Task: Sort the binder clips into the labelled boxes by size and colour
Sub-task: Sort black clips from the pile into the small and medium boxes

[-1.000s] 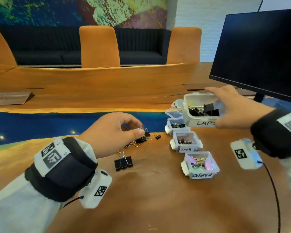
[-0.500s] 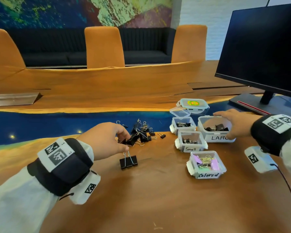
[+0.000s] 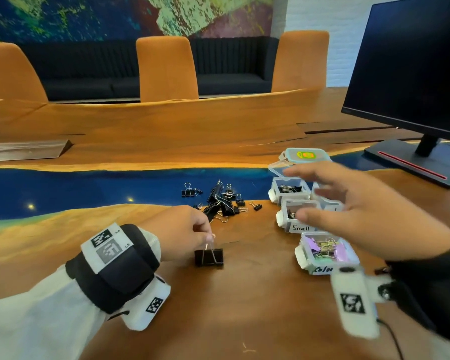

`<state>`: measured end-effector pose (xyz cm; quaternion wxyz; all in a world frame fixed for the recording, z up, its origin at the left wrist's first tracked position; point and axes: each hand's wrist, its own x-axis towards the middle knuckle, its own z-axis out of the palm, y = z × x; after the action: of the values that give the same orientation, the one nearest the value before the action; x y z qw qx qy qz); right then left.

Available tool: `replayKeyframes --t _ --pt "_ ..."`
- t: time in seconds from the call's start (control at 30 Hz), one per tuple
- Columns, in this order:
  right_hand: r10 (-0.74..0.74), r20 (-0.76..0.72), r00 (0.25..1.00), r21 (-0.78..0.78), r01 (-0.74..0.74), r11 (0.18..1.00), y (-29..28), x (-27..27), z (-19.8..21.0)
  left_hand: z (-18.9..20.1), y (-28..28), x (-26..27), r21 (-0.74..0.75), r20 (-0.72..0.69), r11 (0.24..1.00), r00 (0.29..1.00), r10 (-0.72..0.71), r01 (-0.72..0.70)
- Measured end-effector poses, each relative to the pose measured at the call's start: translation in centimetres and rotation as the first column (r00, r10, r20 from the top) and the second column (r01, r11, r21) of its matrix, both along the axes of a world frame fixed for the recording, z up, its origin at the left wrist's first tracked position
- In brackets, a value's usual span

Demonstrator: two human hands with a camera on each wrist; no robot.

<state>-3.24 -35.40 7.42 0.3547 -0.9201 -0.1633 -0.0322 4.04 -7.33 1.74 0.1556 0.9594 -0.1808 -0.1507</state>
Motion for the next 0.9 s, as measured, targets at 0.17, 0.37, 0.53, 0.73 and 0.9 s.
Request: replayKeyframes --t 0.17,0.37,0.53,0.73,0.9 --pt "0.123 -0.032 0.992 0.091 -0.12 0.989 4.4 -0.5 -4.4 1.4 -0.3 -1.9 -0.329 -0.047 0.944 0.999 0.004 -0.02" --pt "0.113 0.044 0.993 0.122 -0.118 0.985 6.4 -0.5 -6.2 3.1 -0.4 -3.2 -0.523 -0.035 0.85 0.998 0.06 -0.07" --pt "0.066 0.057 0.996 0.202 -0.076 0.977 6.7 -0.7 -6.9 3.2 -0.5 -3.9 -0.567 0.122 0.823 0.988 0.093 -0.007" --pt "-0.005 0.028 1.0 0.356 -0.006 0.935 6.2 -0.3 -7.0 3.9 -1.0 -6.4 -0.326 0.614 0.872 0.783 -0.098 0.366" --pt "-0.056 0.033 0.998 0.374 0.04 0.926 5.9 -0.1 -7.4 3.0 -0.2 -6.7 -0.247 0.704 0.835 0.684 -0.193 0.491"
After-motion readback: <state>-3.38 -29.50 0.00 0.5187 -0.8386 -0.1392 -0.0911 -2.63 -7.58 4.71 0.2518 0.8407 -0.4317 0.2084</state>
